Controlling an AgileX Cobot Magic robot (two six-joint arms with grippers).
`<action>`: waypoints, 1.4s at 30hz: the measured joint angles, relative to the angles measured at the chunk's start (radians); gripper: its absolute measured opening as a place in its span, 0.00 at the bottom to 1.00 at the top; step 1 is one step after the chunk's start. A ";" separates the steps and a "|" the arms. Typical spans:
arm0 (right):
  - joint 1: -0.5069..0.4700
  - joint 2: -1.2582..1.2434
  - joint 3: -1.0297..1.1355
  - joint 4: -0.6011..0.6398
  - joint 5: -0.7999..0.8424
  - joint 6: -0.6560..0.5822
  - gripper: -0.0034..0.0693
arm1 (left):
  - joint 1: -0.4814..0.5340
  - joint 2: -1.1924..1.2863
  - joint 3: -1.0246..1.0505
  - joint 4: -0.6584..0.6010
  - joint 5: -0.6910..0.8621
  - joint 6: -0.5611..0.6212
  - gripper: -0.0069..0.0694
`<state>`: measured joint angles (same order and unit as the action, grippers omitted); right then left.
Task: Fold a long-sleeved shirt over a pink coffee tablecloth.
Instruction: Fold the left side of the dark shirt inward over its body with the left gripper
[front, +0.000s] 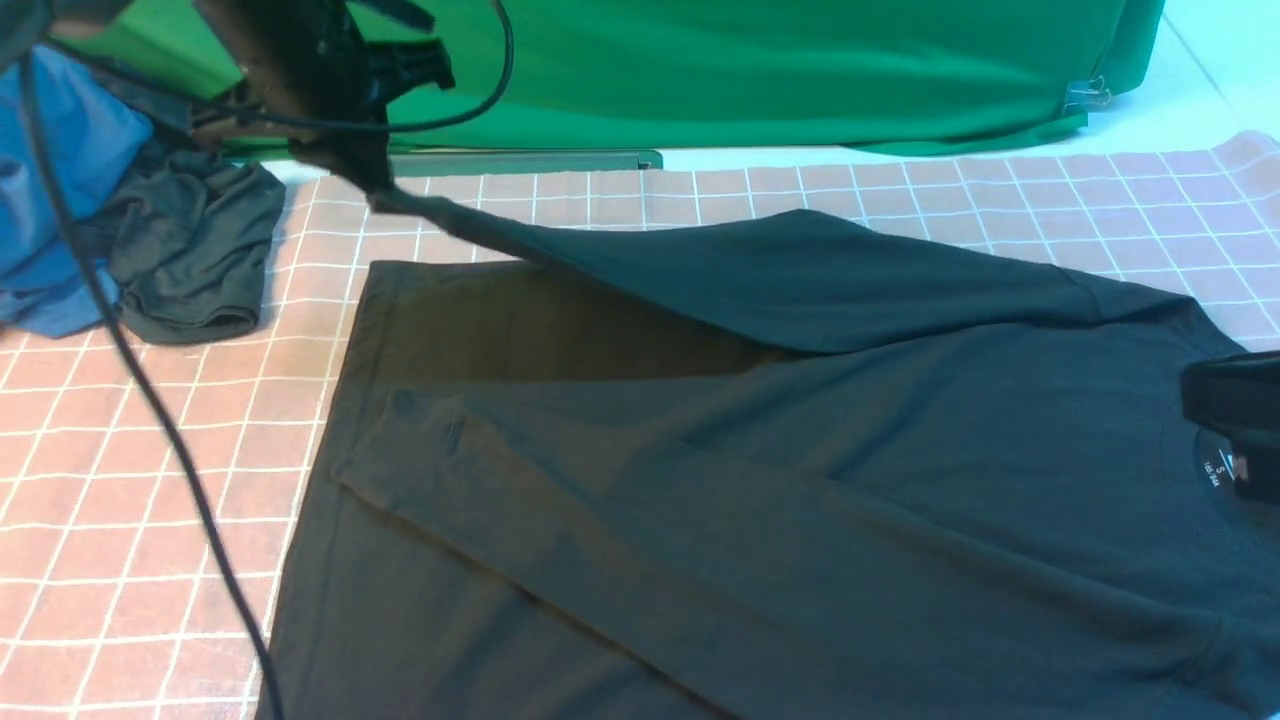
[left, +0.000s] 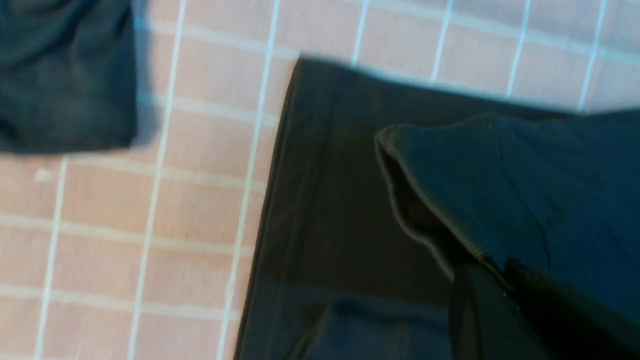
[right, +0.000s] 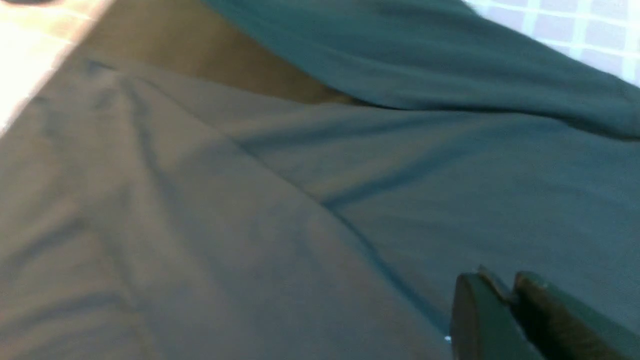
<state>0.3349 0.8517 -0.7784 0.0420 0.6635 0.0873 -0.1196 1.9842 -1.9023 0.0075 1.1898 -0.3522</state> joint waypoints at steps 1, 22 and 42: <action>-0.014 0.008 -0.003 -0.005 0.001 0.001 0.22 | -0.008 -0.027 0.032 0.000 -0.001 0.000 0.13; -0.049 0.028 -0.008 -0.015 0.000 -0.014 0.23 | -0.101 -0.424 0.703 -0.016 -0.089 -0.084 0.13; -0.060 0.028 -0.008 -0.055 -0.006 -0.004 0.24 | -0.101 -0.479 0.754 -0.007 -0.007 -0.091 0.14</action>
<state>0.2745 0.8794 -0.7865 -0.0133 0.6573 0.0835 -0.2210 1.5048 -1.1479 0.0000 1.1827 -0.4432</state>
